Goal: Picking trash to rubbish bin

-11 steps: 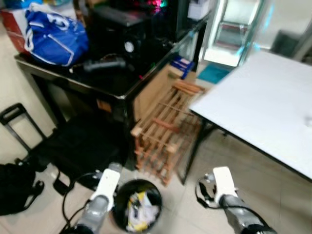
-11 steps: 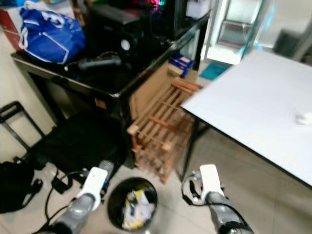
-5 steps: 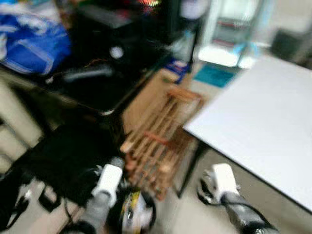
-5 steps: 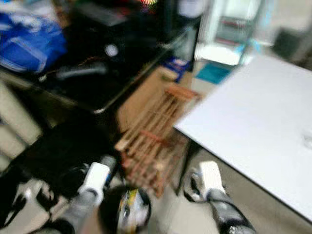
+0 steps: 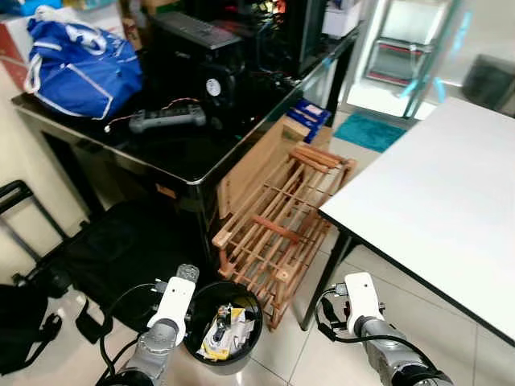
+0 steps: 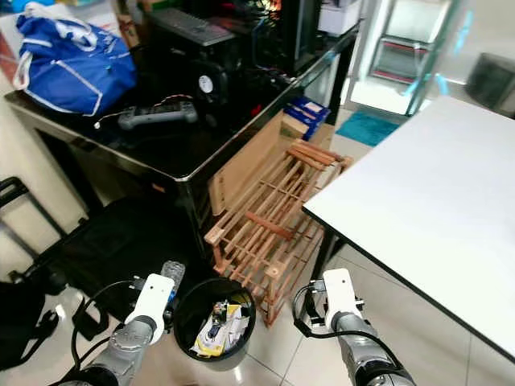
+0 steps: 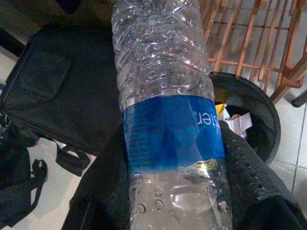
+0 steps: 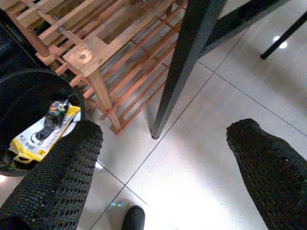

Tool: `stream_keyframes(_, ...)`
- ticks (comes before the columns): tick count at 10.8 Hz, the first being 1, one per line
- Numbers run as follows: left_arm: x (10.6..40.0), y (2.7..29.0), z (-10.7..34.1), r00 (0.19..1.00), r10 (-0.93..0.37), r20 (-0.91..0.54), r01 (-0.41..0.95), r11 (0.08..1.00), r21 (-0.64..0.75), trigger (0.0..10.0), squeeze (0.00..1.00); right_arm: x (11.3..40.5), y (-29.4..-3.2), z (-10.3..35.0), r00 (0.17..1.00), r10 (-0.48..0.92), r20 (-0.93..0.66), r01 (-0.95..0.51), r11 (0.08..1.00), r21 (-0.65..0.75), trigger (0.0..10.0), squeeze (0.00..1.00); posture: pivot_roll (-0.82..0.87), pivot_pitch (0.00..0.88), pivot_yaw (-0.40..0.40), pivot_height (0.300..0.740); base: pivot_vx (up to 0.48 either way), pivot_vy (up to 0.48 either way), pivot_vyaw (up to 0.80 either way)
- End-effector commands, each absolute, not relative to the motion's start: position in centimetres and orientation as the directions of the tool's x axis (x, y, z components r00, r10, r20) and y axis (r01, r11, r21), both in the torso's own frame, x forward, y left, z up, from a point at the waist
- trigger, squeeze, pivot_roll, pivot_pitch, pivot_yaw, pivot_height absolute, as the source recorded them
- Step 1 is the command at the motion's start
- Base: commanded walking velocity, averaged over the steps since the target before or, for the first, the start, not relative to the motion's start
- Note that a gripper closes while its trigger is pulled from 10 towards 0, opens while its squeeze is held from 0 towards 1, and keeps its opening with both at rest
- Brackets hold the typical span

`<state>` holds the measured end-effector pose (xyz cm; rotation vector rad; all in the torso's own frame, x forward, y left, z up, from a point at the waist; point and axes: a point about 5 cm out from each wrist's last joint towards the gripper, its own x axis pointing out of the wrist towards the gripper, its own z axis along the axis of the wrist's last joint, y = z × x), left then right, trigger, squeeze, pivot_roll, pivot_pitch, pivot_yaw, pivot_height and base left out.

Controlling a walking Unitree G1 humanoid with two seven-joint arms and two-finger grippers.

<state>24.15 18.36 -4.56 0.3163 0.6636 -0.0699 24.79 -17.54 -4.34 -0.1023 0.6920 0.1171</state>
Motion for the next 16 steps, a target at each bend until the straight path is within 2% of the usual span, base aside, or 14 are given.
stream_keyframes(1,24.0,18.5,-4.6,0.785,0.041,-0.618,0.163,0.949,0.27,10.0,0.0,24.6,-17.6,-4.4,0.759,0.072,-0.647,-0.144,0.988,-0.059,10.0,0.0,-0.02,0.048,0.016,0.74,0.0,0.0,0.0)
stream_keyframes(5,23.9,18.4,-4.8,0.773,0.043,-0.632,0.152,0.956,0.251,10.0,0.0,25.2,-17.4,-4.0,0.772,0.091,-0.629,-0.153,0.987,-0.045,10.0,0.0,-0.02,0.055,0.015,0.74,0.0,0.0,0.0)
stream_keyframes(9,25.8,17.6,-3.7,0.792,0.043,-0.61,0.146,0.955,0.257,10.0,0.0,28.4,-14.9,-1.1,0.815,0.253,-0.521,-0.312,0.95,-0.027,10.0,0.0,-0.04,0.104,-0.012,0.74,0.0,0.0,0.0)
stream_keyframes(11,25.9,17.0,-3.6,0.79,0.034,-0.612,0.153,0.956,0.251,10.0,0.0,28.1,-14.0,-1.1,0.788,0.342,-0.511,-0.401,0.916,-0.004,10.0,0.0,-0.06,0.143,-0.033,0.74,0.0,0.0,0.0)
stream_keyframes(12,25.7,16.2,-3.9,0.784,0.015,-0.621,0.17,0.956,0.239,10.0,0.0,27.0,-13.6,-1.3,0.747,0.43,-0.507,-0.483,0.875,0.031,10.0,0.0,-0.07,0.179,-0.054,0.74,0.0,0.0,0.0)
stream_keyframes(16,25.1,14.5,-4.4,0.77,-0.034,-0.637,0.221,0.951,0.217,10.0,0.0,25.0,-12.7,0.1,0.684,0.566,-0.46,-0.604,0.793,0.078,10.0,0.0,-0.11,0.28,-0.102,0.74,0.0,0.0,0.0)
